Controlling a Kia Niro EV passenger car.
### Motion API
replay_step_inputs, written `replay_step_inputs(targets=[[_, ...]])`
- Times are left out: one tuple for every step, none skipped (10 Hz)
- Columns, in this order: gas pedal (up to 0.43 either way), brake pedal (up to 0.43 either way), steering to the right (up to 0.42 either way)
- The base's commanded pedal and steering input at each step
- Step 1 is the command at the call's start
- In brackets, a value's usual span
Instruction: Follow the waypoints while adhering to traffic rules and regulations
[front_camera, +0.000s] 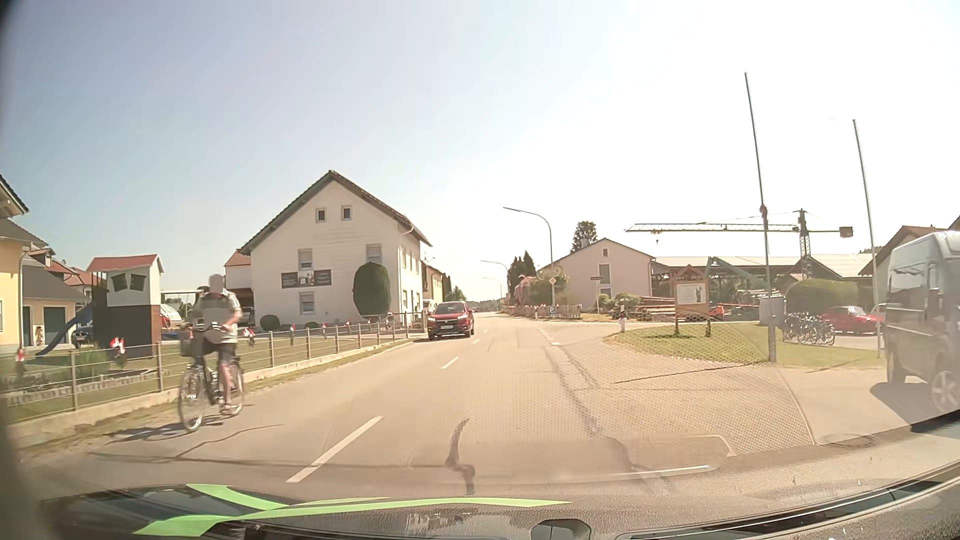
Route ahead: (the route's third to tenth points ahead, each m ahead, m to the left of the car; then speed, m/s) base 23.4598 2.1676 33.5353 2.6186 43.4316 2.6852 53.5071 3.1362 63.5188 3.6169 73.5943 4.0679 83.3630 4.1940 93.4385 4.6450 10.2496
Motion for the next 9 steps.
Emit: replay_step_inputs(targets=[[0.177, 0.000, 0.014], [0.189, 0.000, 0.013], [0.189, 0.000, 0.011], [0.189, 0.000, 0.007], [0.197, 0.000, 0.004], [0.197, 0.000, 0.003], [0.197, 0.000, 0.003], [0.197, 0.000, 0.002], [0.197, 0.000, -0.001]])
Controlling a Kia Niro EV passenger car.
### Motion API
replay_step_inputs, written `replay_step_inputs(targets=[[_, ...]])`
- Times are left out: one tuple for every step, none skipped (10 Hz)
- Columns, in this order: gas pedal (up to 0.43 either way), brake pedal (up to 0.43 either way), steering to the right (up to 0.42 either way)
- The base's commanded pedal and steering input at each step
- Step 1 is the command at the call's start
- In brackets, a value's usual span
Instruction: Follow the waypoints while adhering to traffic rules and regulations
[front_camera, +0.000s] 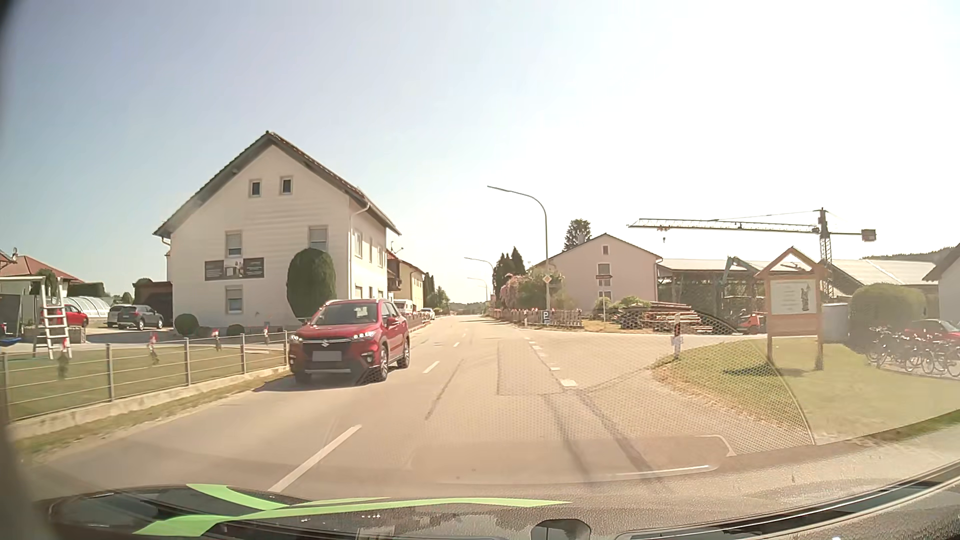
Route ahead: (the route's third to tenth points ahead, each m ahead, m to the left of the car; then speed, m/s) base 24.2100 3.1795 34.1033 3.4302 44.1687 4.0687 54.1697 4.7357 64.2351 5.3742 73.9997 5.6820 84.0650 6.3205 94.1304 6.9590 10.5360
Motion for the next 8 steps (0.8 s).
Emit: replay_step_inputs(targets=[[0.177, 0.000, -0.003], [0.169, 0.000, -0.006], [0.169, 0.000, -0.008], [0.157, 0.000, -0.009], [0.157, 0.000, -0.010], [0.157, 0.000, -0.011], [0.157, 0.000, -0.014], [0.169, 0.000, -0.018]])
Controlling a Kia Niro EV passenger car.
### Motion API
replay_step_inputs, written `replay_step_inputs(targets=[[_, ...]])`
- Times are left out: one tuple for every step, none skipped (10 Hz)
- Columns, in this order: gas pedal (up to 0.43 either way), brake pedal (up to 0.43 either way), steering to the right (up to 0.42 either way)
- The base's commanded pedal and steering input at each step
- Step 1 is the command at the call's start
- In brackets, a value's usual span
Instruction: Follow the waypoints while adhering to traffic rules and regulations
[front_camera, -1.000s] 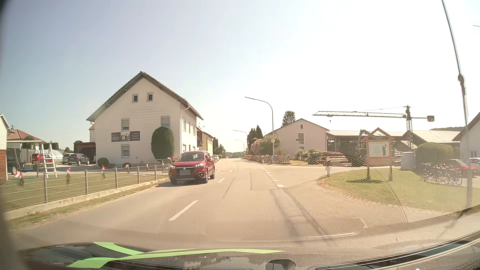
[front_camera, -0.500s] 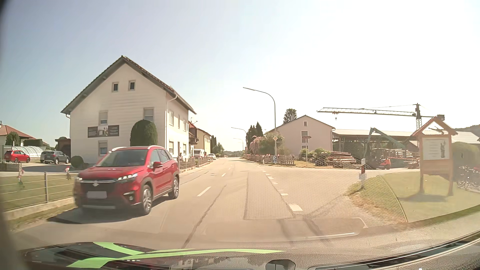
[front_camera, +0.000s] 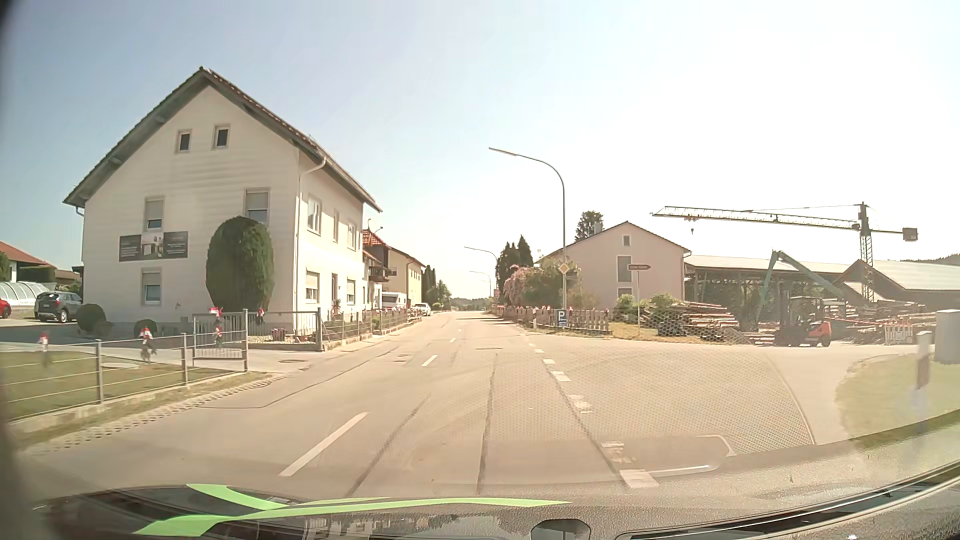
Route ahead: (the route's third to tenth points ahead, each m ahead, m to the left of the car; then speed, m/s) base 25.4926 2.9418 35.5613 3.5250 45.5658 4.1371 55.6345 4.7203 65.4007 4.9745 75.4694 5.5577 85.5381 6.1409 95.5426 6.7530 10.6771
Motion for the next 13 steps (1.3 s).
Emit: replay_step_inputs(targets=[[0.177, 0.000, -0.019], [0.177, 0.000, -0.020], [0.177, 0.000, -0.020], [0.177, 0.000, -0.019], [0.169, 0.000, -0.020], [0.157, 0.000, -0.019], [0.157, 0.000, -0.014], [0.157, 0.000, -0.008], [0.157, 0.000, -0.008], [0.157, 0.000, -0.009], [0.157, 0.000, -0.012], [0.169, 0.000, -0.014], [0.169, 0.000, -0.013]])
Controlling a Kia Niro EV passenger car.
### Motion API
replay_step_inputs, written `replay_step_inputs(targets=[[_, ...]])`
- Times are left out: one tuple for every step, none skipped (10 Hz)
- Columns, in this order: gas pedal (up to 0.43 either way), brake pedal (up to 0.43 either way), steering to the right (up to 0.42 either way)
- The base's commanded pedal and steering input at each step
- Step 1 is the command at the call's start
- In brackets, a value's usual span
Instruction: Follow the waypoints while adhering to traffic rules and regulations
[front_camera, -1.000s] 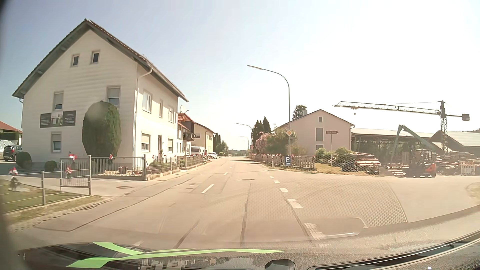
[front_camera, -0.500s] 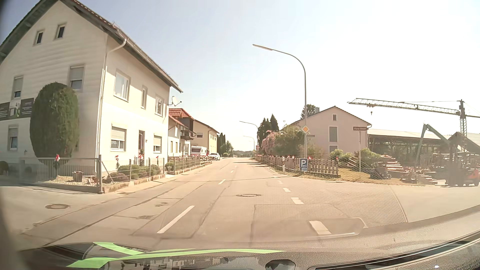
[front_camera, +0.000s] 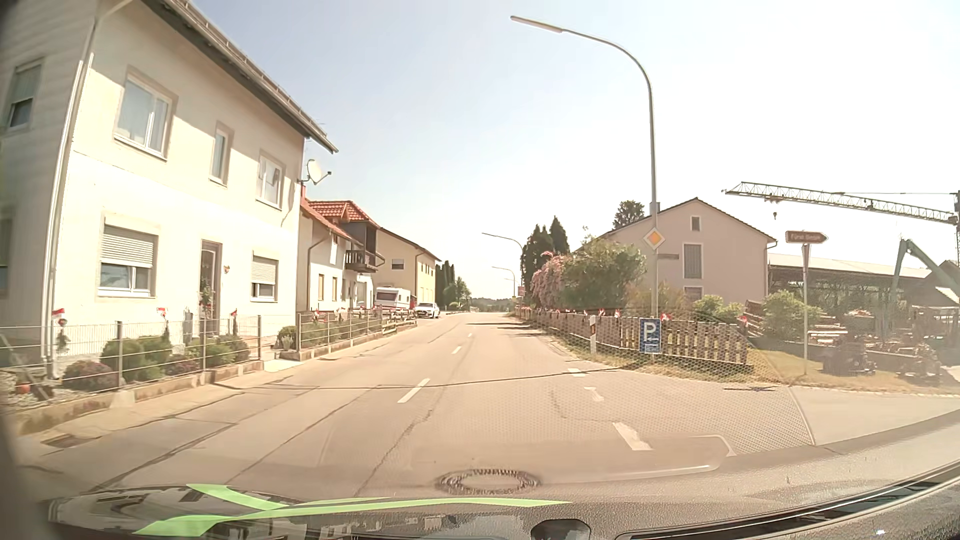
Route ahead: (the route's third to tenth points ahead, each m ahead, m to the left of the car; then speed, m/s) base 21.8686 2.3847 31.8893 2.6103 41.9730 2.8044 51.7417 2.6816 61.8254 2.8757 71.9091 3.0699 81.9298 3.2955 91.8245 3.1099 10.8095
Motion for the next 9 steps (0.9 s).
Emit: replay_step_inputs(targets=[[0.177, 0.000, -0.014], [0.177, 0.000, -0.013], [0.177, 0.000, -0.013], [0.169, 0.000, -0.011], [0.150, 0.000, -0.010], [0.150, 0.000, -0.010], [0.150, 0.000, -0.010], [0.150, 0.000, -0.009], [0.157, 0.000, -0.009]])
